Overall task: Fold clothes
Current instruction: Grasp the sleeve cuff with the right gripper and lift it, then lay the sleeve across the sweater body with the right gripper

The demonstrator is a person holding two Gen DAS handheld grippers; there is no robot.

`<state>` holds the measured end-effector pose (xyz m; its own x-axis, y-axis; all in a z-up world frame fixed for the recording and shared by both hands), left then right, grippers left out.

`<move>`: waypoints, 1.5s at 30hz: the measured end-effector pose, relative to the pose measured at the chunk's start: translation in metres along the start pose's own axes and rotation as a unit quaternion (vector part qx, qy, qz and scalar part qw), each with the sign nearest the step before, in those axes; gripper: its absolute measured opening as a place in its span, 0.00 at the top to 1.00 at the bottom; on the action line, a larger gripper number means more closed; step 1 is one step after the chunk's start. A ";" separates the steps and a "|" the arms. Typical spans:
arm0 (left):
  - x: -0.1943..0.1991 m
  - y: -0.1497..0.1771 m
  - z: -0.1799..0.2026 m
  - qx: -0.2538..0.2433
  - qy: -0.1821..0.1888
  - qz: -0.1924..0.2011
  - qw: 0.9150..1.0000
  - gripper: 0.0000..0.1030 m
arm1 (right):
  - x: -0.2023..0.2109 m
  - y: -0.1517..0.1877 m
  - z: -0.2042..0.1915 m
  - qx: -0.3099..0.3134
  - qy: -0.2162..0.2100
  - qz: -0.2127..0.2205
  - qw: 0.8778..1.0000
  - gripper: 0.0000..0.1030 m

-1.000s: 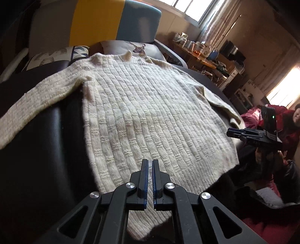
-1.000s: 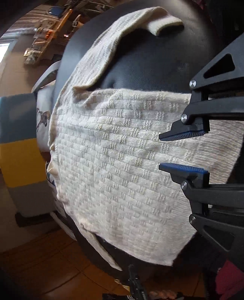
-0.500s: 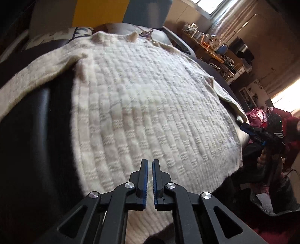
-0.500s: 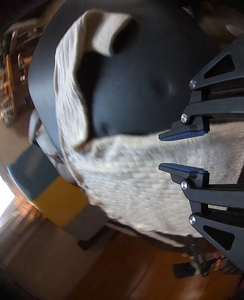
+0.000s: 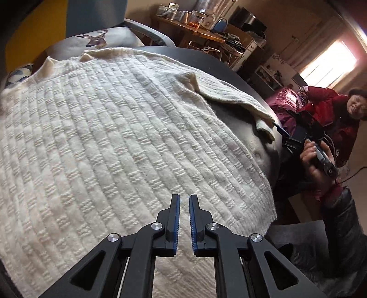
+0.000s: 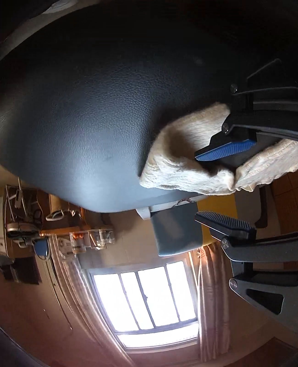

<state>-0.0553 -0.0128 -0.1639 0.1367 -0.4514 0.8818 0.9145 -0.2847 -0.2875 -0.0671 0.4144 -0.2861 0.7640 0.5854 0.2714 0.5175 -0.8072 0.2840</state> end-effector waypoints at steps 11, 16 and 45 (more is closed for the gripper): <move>-0.021 0.024 -0.008 0.041 0.021 -0.029 0.999 0.89 | -0.012 -0.021 -0.017 0.142 0.203 0.097 0.964 0.94; -0.014 0.030 -0.014 0.055 0.023 -0.015 0.998 0.88 | -0.009 -0.007 -0.071 0.289 0.260 0.097 0.916 0.95; -0.024 -0.109 -0.006 0.018 -0.037 0.009 0.999 0.67 | 0.001 -0.026 -0.061 0.521 0.443 -0.001 0.730 0.73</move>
<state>-0.1602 0.0233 -0.1558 0.1803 -0.3915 0.9023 0.9247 -0.2452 -0.2912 -0.1032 0.4409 -0.2369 0.4537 0.0342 0.8905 0.8824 -0.1568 -0.4436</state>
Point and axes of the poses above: each gripper's, at about its wrist camera, not at the fingertips, and x roughly against the way its jaws point, z to its right, y to its underside, the point moved 6 cm from there along -x, roughly the way its jaws point, and after that the axes turned 8 degrees about -z, right-handed, at the moved point
